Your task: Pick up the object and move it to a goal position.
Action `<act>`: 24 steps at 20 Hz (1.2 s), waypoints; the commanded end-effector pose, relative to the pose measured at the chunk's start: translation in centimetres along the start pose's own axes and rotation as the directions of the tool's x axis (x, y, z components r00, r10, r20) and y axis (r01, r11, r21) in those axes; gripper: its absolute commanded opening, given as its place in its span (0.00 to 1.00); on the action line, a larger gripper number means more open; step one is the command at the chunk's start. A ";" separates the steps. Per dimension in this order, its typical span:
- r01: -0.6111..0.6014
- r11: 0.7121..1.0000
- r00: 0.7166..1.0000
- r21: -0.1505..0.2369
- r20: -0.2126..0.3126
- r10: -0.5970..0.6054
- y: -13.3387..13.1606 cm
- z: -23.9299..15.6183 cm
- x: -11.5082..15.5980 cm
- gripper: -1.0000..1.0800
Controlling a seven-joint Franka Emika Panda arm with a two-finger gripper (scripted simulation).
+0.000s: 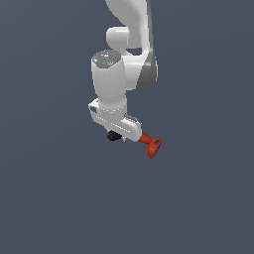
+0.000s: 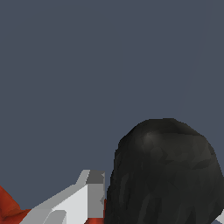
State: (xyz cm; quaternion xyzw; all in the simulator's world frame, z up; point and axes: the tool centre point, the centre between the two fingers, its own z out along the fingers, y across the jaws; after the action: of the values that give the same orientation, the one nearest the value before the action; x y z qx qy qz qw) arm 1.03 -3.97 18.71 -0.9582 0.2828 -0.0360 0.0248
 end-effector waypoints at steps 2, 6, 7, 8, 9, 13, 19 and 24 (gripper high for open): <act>0.000 1.000 1.000 0.004 -0.007 0.000 -1.5 -3.9 -1.9 0.00; 0.000 1.000 1.000 0.003 -0.008 0.000 -3.0 -7.9 -4.1 0.00; -0.001 1.000 1.000 0.002 -0.009 0.001 -3.4 -8.9 -4.7 0.00; -0.001 1.000 1.000 0.002 -0.009 0.001 -3.8 -9.8 -5.2 0.00; -0.001 1.000 1.000 0.002 -0.009 0.001 -4.2 -10.7 -5.7 0.00; -0.001 1.000 1.000 0.001 -0.010 0.001 -5.5 -13.9 -7.4 0.00; 0.000 1.000 1.000 0.001 -0.009 0.000 -7.0 -17.3 -9.3 0.00; 0.001 1.000 1.000 0.002 -0.008 -0.001 -7.6 -18.4 -9.8 0.00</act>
State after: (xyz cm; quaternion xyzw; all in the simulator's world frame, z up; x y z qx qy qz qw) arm -4.67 7.04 36.40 -0.9584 0.2821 -0.0376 0.0230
